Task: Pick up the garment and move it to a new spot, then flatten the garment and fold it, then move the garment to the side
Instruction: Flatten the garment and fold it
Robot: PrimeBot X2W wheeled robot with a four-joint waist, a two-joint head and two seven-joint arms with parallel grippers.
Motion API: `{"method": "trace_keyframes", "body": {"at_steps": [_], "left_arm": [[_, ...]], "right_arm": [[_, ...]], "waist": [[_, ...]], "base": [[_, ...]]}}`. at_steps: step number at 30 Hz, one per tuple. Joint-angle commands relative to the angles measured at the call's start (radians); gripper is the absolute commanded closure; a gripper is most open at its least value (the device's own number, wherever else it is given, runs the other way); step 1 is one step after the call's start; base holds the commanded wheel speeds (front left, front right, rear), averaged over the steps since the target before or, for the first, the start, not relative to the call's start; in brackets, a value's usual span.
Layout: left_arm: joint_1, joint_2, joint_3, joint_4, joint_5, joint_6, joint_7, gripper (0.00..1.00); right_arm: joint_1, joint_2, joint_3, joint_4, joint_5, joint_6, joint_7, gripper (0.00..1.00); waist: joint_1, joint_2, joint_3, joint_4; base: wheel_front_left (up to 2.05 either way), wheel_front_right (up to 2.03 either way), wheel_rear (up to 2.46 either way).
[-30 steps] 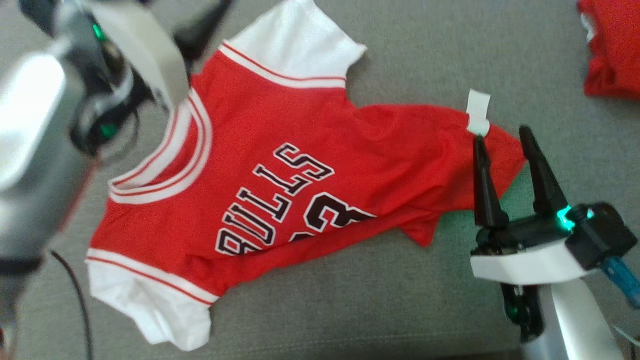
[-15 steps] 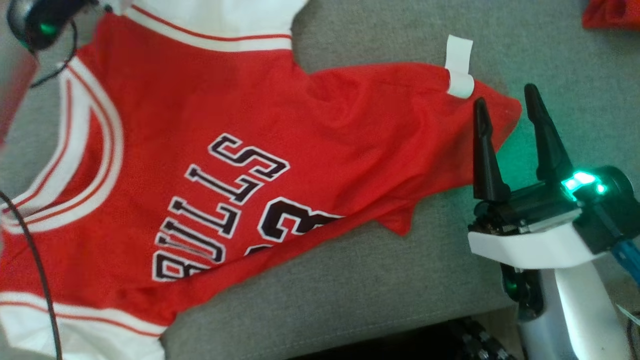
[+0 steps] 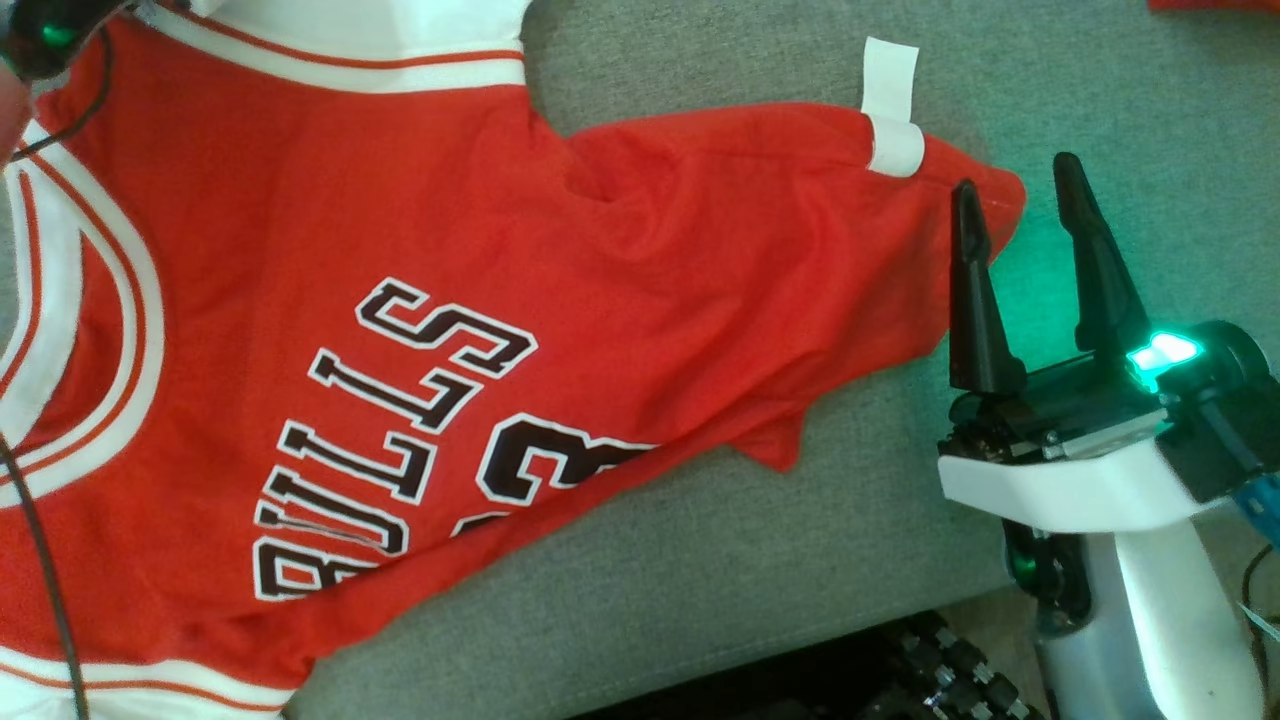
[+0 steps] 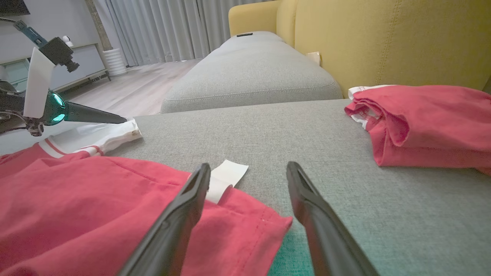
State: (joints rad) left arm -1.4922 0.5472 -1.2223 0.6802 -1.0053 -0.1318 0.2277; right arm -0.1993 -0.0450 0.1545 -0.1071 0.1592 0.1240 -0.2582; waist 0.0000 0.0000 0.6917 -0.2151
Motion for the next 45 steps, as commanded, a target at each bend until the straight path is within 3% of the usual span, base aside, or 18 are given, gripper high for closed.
{"method": "trace_keyframes", "body": {"at_steps": [1, 14, 15, 16, 18, 24, 33, 43, 44, 45], "left_arm": [[-0.056, 0.040, 0.019, -0.020, -0.007, 0.001, 0.007, 0.00], [-0.080, 0.065, -0.053, -0.065, -0.013, 0.001, 0.057, 0.00], [-0.081, 0.067, -0.054, -0.073, -0.009, 0.001, 0.065, 0.09], [-0.080, 0.070, -0.055, -0.082, -0.006, 0.001, 0.073, 0.56], [-0.080, 0.079, -0.056, -0.100, 0.004, 0.001, 0.082, 1.00], [-0.071, 0.098, -0.058, -0.172, 0.041, 0.001, 0.057, 1.00], [-0.054, 0.103, -0.058, -0.242, 0.090, 0.001, -0.037, 1.00], [-0.045, 0.104, -0.058, -0.248, 0.091, 0.001, -0.073, 1.00], [-0.044, 0.103, -0.058, -0.248, 0.091, 0.001, -0.075, 1.00], [-0.043, 0.101, -0.058, -0.248, 0.091, 0.001, -0.076, 1.00]], "right_arm": [[-0.003, -0.005, 0.019, -0.033, 0.011, 0.007, -0.004, 0.00], [-0.017, -0.005, 0.022, -0.031, 0.029, 0.007, -0.004, 0.00], [-0.017, -0.005, 0.021, -0.031, 0.031, 0.007, -0.004, 0.00], [-0.017, -0.005, 0.021, -0.031, 0.032, 0.007, -0.004, 0.00], [-0.017, -0.005, 0.021, -0.030, 0.034, 0.007, -0.004, 0.00], [-0.012, -0.005, 0.017, -0.014, 0.041, 0.007, -0.004, 0.00], [0.018, -0.005, 0.005, 0.095, 0.261, 0.007, -0.004, 0.00], [0.006, -0.005, 0.053, 0.194, 0.343, 0.007, -0.004, 0.00], [0.001, -0.005, 0.053, 0.193, 0.347, 0.007, -0.004, 0.12], [-0.002, -0.005, 0.051, 0.193, 0.346, 0.007, -0.004, 0.51]], "waist": [[0.0000, 0.0000, 0.001, -0.001], [0.0000, 0.0000, 0.013, -0.027], [0.0000, 0.0000, 0.013, -0.029], [0.0000, 0.0000, 0.012, -0.030], [0.0000, 0.0000, 0.011, -0.033], [0.0000, 0.0000, -0.002, -0.023], [0.0000, 0.0000, -0.042, 0.021], [0.0000, 0.0000, -0.073, 0.042], [0.0000, 0.0000, -0.074, 0.043], [0.0000, 0.0000, -0.075, 0.045]], "base": [[0.00, 0.00, 0.00], [0.00, 0.00, 0.00], [0.00, 0.00, 0.00], [0.00, 0.00, 0.00], [0.00, 0.00, 0.00], [0.00, 0.00, 0.00], [0.00, 0.00, 0.00], [0.00, 0.00, 0.00], [0.00, 0.00, 0.00], [0.00, 0.00, 0.00]]}}
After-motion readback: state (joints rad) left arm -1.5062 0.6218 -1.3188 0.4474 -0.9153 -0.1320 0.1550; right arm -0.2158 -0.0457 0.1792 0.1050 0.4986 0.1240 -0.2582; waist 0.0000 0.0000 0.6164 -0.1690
